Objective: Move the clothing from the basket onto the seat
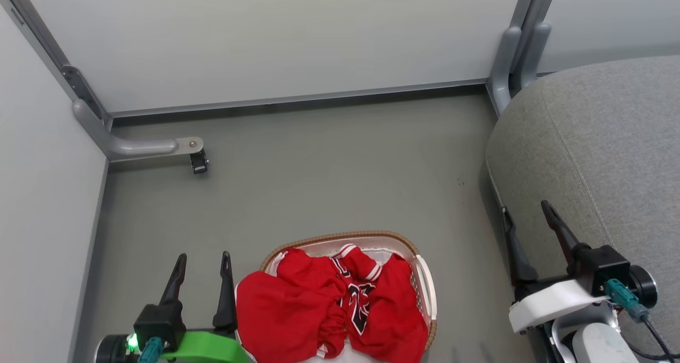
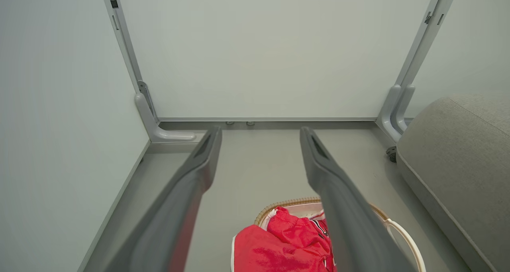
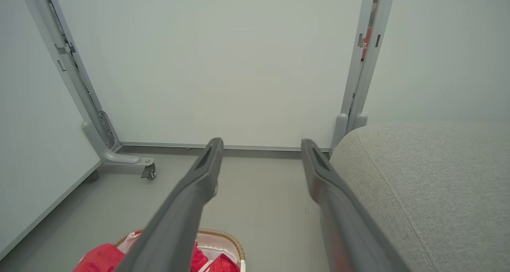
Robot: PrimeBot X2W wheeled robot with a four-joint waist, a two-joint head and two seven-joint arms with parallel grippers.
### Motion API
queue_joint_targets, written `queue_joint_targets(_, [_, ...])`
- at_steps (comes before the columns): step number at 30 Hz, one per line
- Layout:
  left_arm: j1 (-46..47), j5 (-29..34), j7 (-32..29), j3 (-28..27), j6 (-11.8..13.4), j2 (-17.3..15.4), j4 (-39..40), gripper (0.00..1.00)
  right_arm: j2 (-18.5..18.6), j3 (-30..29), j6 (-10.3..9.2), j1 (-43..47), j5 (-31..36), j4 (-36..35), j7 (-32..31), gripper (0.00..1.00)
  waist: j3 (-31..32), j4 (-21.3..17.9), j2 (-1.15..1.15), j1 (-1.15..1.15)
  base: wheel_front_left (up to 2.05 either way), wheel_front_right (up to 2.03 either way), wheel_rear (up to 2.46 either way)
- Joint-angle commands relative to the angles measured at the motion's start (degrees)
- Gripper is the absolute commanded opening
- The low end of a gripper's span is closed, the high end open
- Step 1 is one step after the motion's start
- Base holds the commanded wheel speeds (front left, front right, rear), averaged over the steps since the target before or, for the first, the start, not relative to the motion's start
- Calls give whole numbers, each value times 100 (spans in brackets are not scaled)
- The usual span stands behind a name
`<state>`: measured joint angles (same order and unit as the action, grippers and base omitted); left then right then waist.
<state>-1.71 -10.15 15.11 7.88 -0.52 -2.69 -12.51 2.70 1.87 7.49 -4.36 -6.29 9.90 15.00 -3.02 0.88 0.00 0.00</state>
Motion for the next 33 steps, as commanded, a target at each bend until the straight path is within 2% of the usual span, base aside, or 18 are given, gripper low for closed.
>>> queue_joint_targets(1, [225, 94, 7, 12, -43, -57, -8, 100, 35, -72, 0, -109, 33, -48, 28, 100, -171, 7, 0, 0, 0, 0, 0])
queue_joint_targets(9, [1471, 603, 6, 482, -350, -85, -585, 100, 33, -542, 0, -606, 184, -403, 28, 100, -1094, 1, 0, 0, 0, 0, 0])
queue_joint_targets(19, [3466, 896, 7, 1723, -545, -34, -2322, 100, 30, -799, 0, -1855, 225, -960, 28, 100, -2952, -324, 0, 0, 0, 0, 0])
queue_joint_targets(25, [4162, 611, -379, 2633, -507, -38, -3381, 100, 28, -831, -1, -2379, 154, -1187, 28, 100, -3695, -532, 0, 0, 0, 0, 0])
queue_joint_targets(29, [4452, 692, -757, 3136, -440, -37, -4026, 100, 27, -839, -1, -2543, 113, -1307, 28, 100, -4027, -616, 0, 0, 0, 0, 0])
queue_joint_targets(32, [4688, 861, -964, 3392, -289, -37, -4468, 100, 27, -833, -1, -2625, 66, -1345, 28, 100, -4197, -660, 0, 0, 0, 0, 0])
queue_joint_targets(33, [4781, 945, -1067, 3440, -144, -38, -4660, 100, 27, -831, -1, -2640, 53, -1350, 28, 100, -4243, -673, 0, 0, 0, 0, 0])
